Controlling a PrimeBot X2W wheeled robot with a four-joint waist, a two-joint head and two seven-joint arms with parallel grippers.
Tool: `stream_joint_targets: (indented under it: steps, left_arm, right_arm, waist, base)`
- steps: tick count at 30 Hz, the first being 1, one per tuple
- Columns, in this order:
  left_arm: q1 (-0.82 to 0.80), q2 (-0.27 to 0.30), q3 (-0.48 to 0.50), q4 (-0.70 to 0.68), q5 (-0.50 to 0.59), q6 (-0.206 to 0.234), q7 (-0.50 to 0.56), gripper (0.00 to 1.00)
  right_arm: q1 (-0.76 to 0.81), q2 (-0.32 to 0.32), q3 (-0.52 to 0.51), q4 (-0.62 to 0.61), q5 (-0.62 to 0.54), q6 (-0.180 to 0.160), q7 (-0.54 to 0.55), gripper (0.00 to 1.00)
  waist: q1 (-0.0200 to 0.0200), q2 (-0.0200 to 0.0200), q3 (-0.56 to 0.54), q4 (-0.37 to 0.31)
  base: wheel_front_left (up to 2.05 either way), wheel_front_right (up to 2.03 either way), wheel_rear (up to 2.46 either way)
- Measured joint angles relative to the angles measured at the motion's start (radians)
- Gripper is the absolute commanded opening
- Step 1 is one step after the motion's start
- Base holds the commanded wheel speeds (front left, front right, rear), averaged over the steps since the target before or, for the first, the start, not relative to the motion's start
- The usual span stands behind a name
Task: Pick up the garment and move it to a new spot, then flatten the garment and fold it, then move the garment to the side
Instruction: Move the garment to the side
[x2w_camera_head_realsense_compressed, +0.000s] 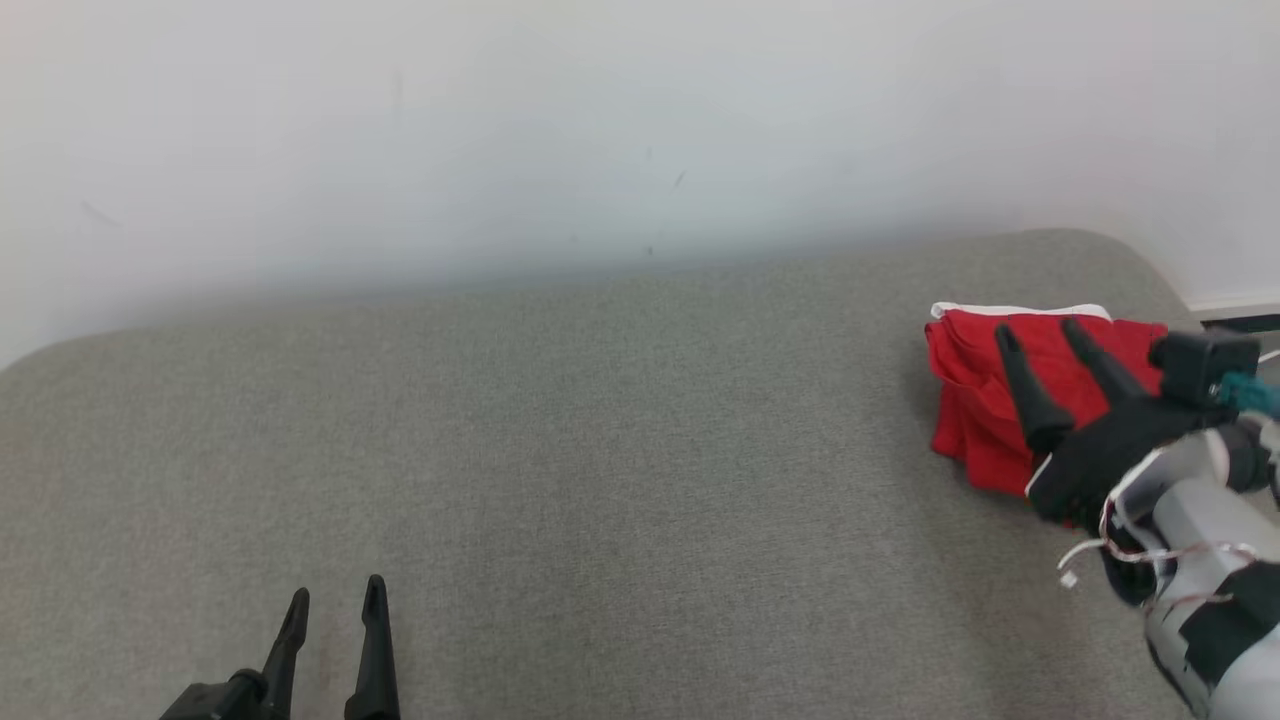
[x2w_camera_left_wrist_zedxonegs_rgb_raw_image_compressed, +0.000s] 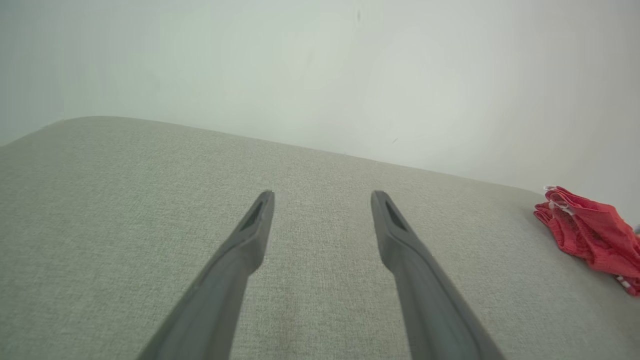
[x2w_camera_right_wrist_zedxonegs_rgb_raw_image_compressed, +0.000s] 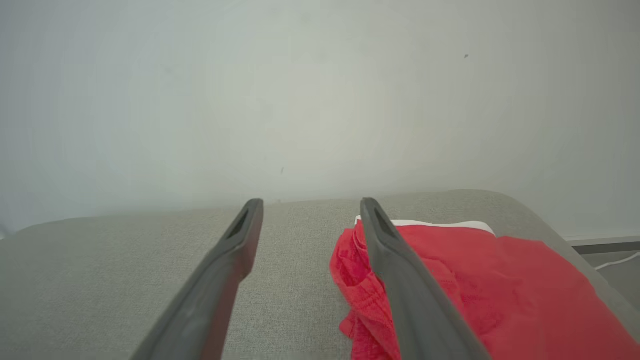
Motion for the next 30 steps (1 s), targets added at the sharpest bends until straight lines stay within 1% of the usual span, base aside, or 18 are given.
stream_joint_targets:
  steps: [2,9,14,17,20,21,22,24,26,30]
  left_arm:
    - [0.004,-0.001,0.005,-0.004,0.000,0.001,0.000,1.00]
    - [0.044,-0.001,0.026,-0.017,-0.001,0.010,-0.008,1.00]
    - [0.058,-0.001,0.031,-0.034,-0.001,0.017,-0.009,1.00]
    - [0.059,-0.001,0.045,-0.042,0.000,0.017,-0.009,1.00]
    - [0.075,0.002,0.056,-0.049,0.001,0.019,-0.009,1.00]
    - [0.079,0.002,0.055,-0.048,0.004,0.019,-0.009,1.00]
    - [0.079,0.002,0.055,-0.048,0.004,0.019,-0.009,1.00]
    - [0.079,0.002,0.056,-0.049,0.010,0.019,-0.009,1.00]
    - [0.080,0.003,0.062,-0.050,0.012,0.026,-0.009,1.00]
    - [0.096,0.003,0.076,-0.056,0.023,0.026,-0.009,1.00]
  right_arm:
    - [0.036,0.001,0.000,-0.035,-0.012,-0.005,-0.001,1.00]
    - [0.143,0.015,-0.020,-0.169,-0.031,-0.054,-0.008,1.00]
    - [0.253,0.011,-0.053,-0.276,-0.058,-0.110,-0.008,1.00]
    - [0.295,0.017,-0.062,-0.336,-0.079,-0.134,-0.008,1.00]
    - [0.337,0.019,-0.059,-0.380,-0.118,-0.165,-0.008,1.00]
    - [0.356,0.016,-0.062,-0.395,-0.133,-0.182,-0.008,1.00]
    - [0.356,0.016,-0.062,-0.395,-0.133,-0.182,-0.008,1.00]
    - [0.389,0.006,-0.070,-0.419,-0.159,-0.207,-0.008,1.00]
    - [0.416,-0.001,-0.084,-0.445,-0.177,-0.221,-0.008,1.00]
    - [0.459,-0.008,-0.109,-0.488,-0.211,-0.230,-0.008,1.00]
  waist:
    - [0.0000,0.0000,-0.010,-0.007]
    - [0.0000,0.0000,-0.035,-0.038]
    - [-0.0001,0.0000,-0.046,-0.054]
    - [0.0001,0.0000,-0.048,-0.062]
    - [0.0001,0.0000,-0.048,-0.070]
    - [0.0001,0.0000,-0.047,-0.072]
    - [0.0001,0.0000,-0.047,-0.072]
    - [0.0002,0.0000,-0.046,-0.073]
    - [0.0001,0.0000,-0.044,-0.074]
    - [0.0001,0.0000,-0.041,-0.074]
  base:
    - [0.00,0.00,0.00]
    - [0.00,0.00,0.00]
    - [0.00,0.00,0.00]
    - [0.00,0.00,0.00]
    - [0.00,0.00,0.00]
    - [0.00,0.00,0.00]
    - [0.00,0.00,0.00]
    - [0.00,0.00,0.00]
    - [0.00,0.00,0.00]
    - [0.00,0.00,0.00]
